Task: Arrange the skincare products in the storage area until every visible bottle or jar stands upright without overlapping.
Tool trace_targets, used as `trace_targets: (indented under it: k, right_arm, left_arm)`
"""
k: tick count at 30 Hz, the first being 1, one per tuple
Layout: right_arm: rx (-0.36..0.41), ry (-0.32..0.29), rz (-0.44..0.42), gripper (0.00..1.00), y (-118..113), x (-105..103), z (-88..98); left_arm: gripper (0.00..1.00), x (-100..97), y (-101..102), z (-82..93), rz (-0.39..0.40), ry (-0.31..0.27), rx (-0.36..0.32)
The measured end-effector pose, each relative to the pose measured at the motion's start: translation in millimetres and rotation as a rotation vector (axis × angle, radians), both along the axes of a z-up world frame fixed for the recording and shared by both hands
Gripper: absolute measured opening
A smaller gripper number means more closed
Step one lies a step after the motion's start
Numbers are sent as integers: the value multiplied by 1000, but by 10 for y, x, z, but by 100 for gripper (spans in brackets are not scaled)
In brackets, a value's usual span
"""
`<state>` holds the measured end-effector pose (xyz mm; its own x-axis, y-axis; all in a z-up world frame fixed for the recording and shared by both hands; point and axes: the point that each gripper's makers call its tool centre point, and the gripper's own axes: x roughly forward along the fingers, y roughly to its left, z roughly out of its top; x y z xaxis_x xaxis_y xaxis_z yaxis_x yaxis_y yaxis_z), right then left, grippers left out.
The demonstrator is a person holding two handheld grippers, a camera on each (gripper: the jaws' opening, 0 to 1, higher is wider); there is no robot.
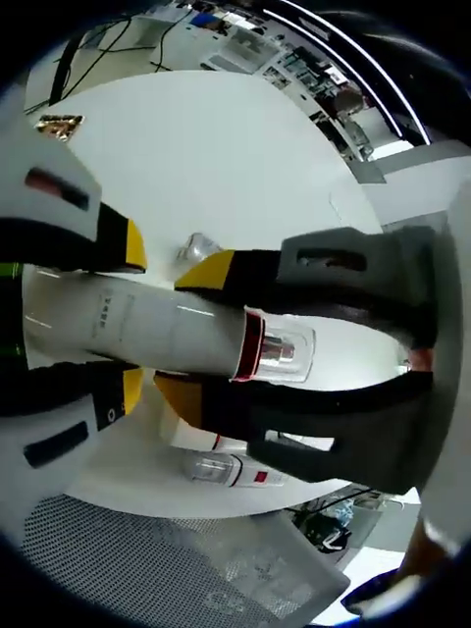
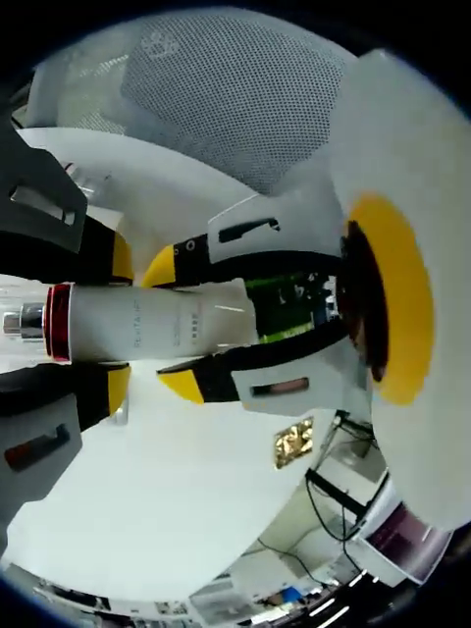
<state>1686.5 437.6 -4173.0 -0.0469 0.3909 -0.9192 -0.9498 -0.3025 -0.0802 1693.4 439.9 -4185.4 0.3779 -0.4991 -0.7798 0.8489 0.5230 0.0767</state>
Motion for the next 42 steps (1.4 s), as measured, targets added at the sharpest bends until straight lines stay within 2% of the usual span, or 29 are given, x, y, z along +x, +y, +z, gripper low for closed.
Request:
trace_targets:
  k: [5,8,11,14,20,22,25,28,34,38,40,42]
  right_arm:
    - [11,8,28,26,36,-41,32]
    - [-18,-16,57,26,3,-35,4]
    - [-25,-21,60,27,-24,-21,-12]
    - [-16,-53,66,28,-23,10,-39]
    - [6,-69,-6,27,-190,165,17]
    - [21,-37,-60,30,-366,213,44]
    - [6,-65,-100,30,-543,322,6]
    - [11,-49,-140,30,-611,359,-53]
    - [-11,-35,-152,25,-655,351,-245]
    - [71,-5,-211,33,-530,393,-215]
    - [99,19,-209,31,-481,380,-195]
    - [66,8,-175,31,-487,363,-235]
  left_arm:
    - [30,-26,-52,-67,-31,-9,4]
    - [29,-34,-103,-55,-74,-34,15]
    - [29,-15,-115,-48,-70,-33,2]
    - [28,5,-114,-40,-63,-50,3]
    - [26,19,-88,-40,-42,-47,-7]
    - [26,28,-77,-42,-41,-51,-5]
    - [26,23,-71,-46,-47,-42,-8]
    - [26,9,-88,-50,-57,-38,-14]
    - [26,7,-85,-52,-62,-47,-30]
    - [26,3,-84,-53,-61,-50,-48]
    - [26,1,-91,-53,-63,-51,-57]
    - [26,-8,-109,-52,-74,-56,-57]
